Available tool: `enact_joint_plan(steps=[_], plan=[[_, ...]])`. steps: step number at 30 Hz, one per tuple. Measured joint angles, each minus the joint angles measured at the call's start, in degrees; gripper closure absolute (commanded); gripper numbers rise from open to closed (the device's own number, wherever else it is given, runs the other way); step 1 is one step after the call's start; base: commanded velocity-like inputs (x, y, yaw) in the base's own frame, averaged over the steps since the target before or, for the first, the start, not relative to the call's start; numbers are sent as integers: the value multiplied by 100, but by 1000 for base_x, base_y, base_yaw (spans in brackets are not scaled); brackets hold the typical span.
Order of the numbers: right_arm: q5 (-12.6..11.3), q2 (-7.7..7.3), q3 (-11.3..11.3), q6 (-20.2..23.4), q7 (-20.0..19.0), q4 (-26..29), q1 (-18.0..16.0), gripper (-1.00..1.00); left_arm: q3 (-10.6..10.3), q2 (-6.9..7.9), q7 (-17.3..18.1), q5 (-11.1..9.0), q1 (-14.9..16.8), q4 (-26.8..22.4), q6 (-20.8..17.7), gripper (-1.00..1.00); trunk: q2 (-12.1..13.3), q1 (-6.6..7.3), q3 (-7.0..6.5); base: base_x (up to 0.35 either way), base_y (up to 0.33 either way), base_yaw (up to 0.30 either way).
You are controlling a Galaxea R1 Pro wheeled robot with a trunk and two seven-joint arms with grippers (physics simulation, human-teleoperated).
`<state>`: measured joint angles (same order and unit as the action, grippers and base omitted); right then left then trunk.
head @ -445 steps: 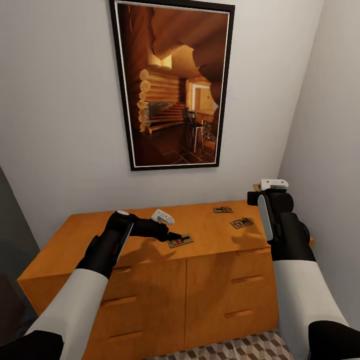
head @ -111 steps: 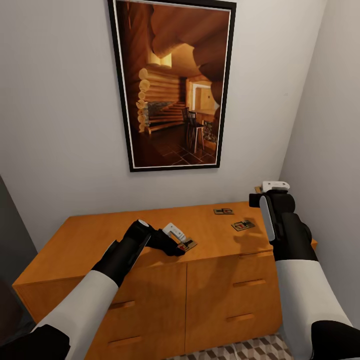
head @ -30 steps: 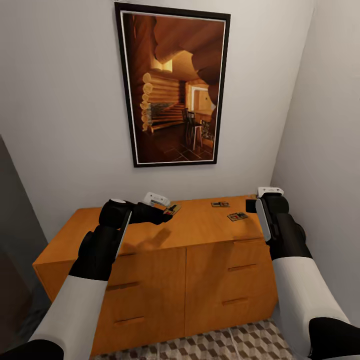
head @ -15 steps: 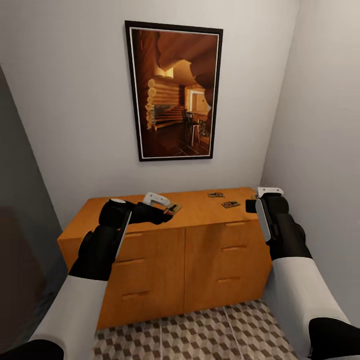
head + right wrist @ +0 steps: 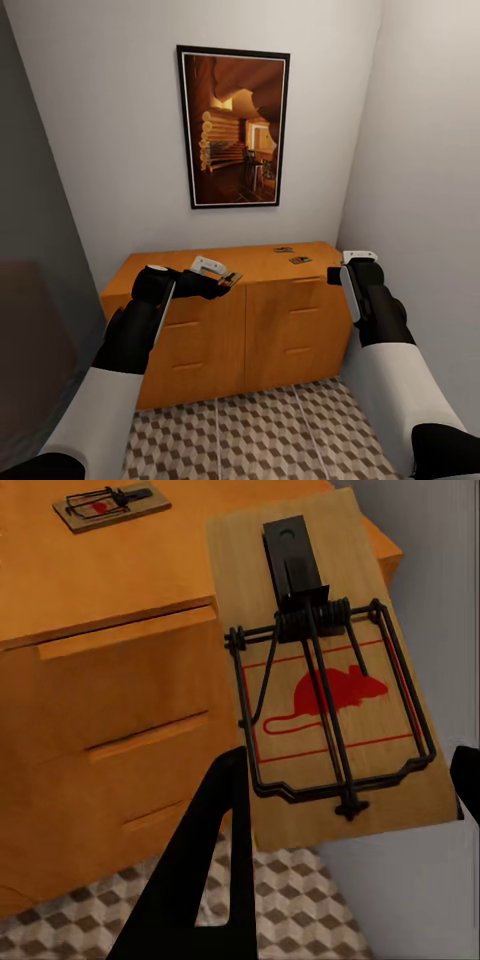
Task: Take the four mousetraps from the cabinet in the bathroom and place them on the bathroom floor. Make sure all four end up on the same floor surface, and ensure that at least two of them are either under or directly next to the same bathroom sink.
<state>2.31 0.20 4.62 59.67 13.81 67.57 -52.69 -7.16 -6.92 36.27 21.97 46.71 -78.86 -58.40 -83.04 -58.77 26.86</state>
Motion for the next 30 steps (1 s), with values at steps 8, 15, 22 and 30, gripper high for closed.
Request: enact_joint_plan(steps=[8, 15, 22, 30], plan=[[-4, 3, -1, 0, 0, -35, 0, 100, 2, 0, 0, 0, 0, 0, -4, 100, 0, 0, 0, -345, 0, 0], [-7, 6, -1, 6, 0, -37, 0, 100, 2, 0, 0, 0, 0, 2, -6, 100, 0, 0, 0, -345, 0, 0], [-23, 27, -5, 8, -2, -38, 0, 100, 1, 0, 0, 0, 0, 6, -7, 100, 0, 0, 0, -345, 0, 0], [-28, 36, -5, 8, -2, -38, 0, 100, 2, 0, 0, 0, -3, 7, -7, 100, 0, 0, 0, -345, 0, 0]])
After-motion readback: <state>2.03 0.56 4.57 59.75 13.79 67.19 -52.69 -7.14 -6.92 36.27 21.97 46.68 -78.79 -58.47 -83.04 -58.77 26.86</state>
